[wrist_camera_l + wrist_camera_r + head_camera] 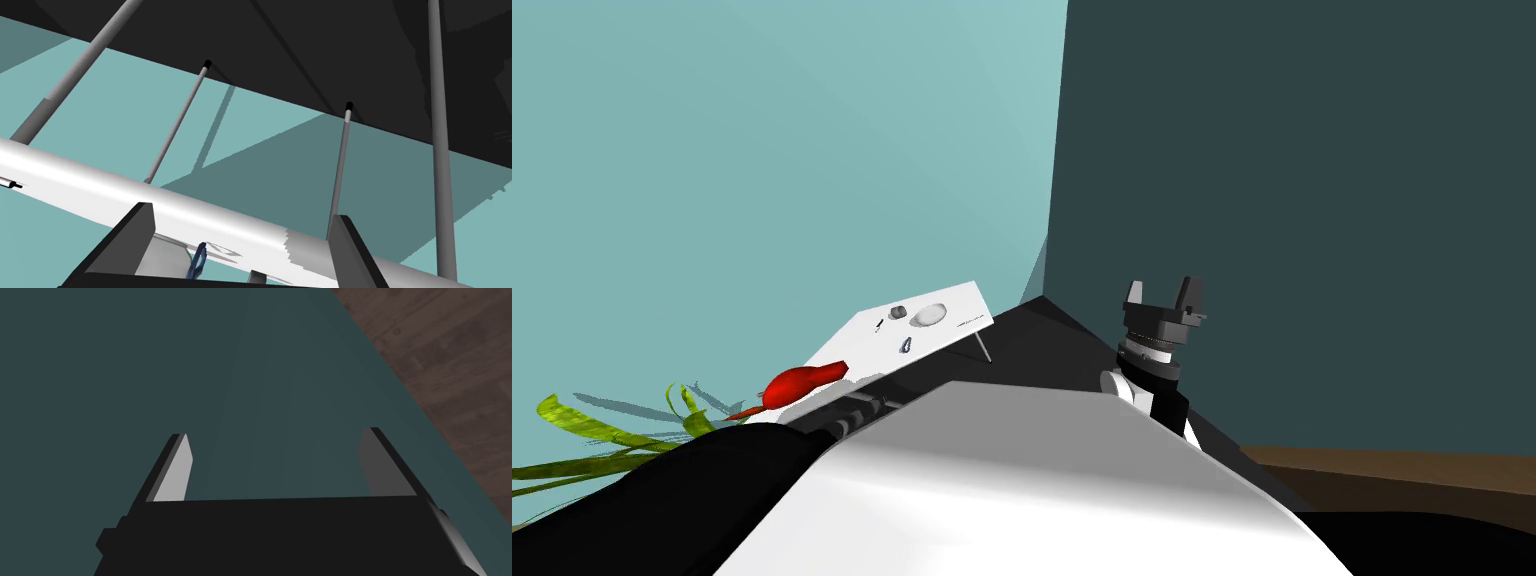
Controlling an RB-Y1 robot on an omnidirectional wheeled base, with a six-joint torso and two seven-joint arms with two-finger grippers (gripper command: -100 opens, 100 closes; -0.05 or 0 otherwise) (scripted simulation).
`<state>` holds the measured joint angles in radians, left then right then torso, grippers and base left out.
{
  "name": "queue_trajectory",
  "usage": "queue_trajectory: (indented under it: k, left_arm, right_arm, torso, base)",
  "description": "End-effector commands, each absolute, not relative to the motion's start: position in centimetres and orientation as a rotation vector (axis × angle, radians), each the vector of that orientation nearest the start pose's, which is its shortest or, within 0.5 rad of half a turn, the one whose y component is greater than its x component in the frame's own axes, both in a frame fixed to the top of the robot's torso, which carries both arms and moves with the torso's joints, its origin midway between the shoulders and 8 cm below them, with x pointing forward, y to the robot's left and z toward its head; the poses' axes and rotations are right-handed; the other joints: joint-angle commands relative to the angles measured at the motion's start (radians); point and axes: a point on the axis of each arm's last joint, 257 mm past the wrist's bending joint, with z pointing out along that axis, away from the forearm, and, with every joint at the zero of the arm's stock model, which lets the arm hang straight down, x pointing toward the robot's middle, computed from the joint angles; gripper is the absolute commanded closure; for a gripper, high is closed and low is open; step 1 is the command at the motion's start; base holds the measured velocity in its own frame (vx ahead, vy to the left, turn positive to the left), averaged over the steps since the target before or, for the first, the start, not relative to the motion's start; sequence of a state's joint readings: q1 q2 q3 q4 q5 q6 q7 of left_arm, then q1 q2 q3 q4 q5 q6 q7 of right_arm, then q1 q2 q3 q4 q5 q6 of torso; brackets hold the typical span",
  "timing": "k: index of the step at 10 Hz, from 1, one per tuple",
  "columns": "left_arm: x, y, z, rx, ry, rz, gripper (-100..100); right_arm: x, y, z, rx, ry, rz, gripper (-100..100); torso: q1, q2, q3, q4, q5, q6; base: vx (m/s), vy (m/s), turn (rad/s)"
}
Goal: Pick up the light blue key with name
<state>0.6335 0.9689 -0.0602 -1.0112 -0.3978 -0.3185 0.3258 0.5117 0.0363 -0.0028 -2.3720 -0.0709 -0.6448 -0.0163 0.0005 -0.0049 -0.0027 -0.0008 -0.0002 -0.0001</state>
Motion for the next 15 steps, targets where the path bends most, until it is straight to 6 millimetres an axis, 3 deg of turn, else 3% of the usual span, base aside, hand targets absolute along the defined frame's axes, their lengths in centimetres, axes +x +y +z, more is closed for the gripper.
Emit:
queue_trajectory:
  k: [1,9,10,11,12,15]
  left_arm:
    - [10.8,68.8,-43.5,-0.956,2.265,0.111,-100]
    - [7.2,77.0,-40.2,-0.985,2.292,0.352,-100]
    - [7.4,76.3,-40.6,-0.979,2.294,0.332,-100]
    - [7.4,76.4,-40.5,-0.982,2.292,0.336,0]
    - [7.4,76.5,-40.8,-1.004,2.292,0.344,-100]
    - [7.4,76.5,-41.1,-1.038,2.283,0.348,-100]
  right_arm:
    - [29.2,-28.7,8.4,0.543,0.374,1.392,0]
    - [29.2,-28.7,8.4,0.543,0.374,1.392,0]
    - [29.2,-28.7,8.4,0.542,0.374,1.392,0]
    - [29.2,-28.7,8.4,0.543,0.374,1.392,0]
    - [29.2,-28.7,8.4,0.543,0.374,1.392,0]
    - [29.2,-28.6,8.4,0.542,0.374,1.393,0]
  torso:
    - [0.0,0.0,0.0,0.0,0.0,0.0]
    - [0.003,-0.007,-0.004,-0.001,0.001,0.001]
    - [0.003,-0.008,-0.005,-0.002,0.001,0.001]
    - [0.0,-0.003,-0.002,-0.001,0.0,-0.001]
    - [-0.002,0.001,0.001,0.0,0.0,-0.001]
    - [-0.002,0.01,0.005,0.002,0.0,0.0]
  base:
    - [0.073,0.012,-0.178]
    - [0.117,0.045,-0.221]
    - [0.076,0.036,-0.051]
    - [0.015,0.008,0.005]
    - [-0.039,0.018,-0.13]
    - [-0.08,0.009,-0.101]
